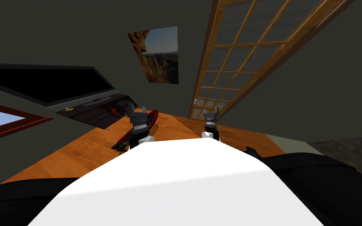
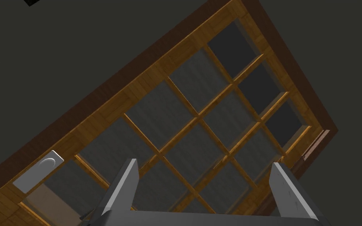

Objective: Pull the door open

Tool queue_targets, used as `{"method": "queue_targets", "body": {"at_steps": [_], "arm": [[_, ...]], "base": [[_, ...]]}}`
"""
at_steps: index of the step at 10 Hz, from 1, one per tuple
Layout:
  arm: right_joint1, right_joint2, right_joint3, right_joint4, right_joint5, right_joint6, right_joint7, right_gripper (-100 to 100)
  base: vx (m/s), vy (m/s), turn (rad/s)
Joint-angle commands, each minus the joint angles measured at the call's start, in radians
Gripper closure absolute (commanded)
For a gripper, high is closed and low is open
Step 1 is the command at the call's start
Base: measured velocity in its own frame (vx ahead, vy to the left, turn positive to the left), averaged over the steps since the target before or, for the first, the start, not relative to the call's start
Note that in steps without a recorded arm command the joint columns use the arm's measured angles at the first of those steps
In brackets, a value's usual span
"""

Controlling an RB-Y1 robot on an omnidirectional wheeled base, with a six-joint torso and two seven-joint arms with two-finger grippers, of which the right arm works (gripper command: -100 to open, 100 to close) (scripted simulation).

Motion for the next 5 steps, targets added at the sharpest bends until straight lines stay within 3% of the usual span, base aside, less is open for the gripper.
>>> {"method": "queue_targets", "body": {"at_steps": [1,5], "arm": [[0.0,-0.005,0.011,0.03,-0.025,-0.02,-0.024,-100],[-0.014,-0.023,0.028,0.112,-0.091,-0.06,-0.082,-100]], "base": [[0.096,-0.019,0.079],[0.095,-0.025,0.077]]}}
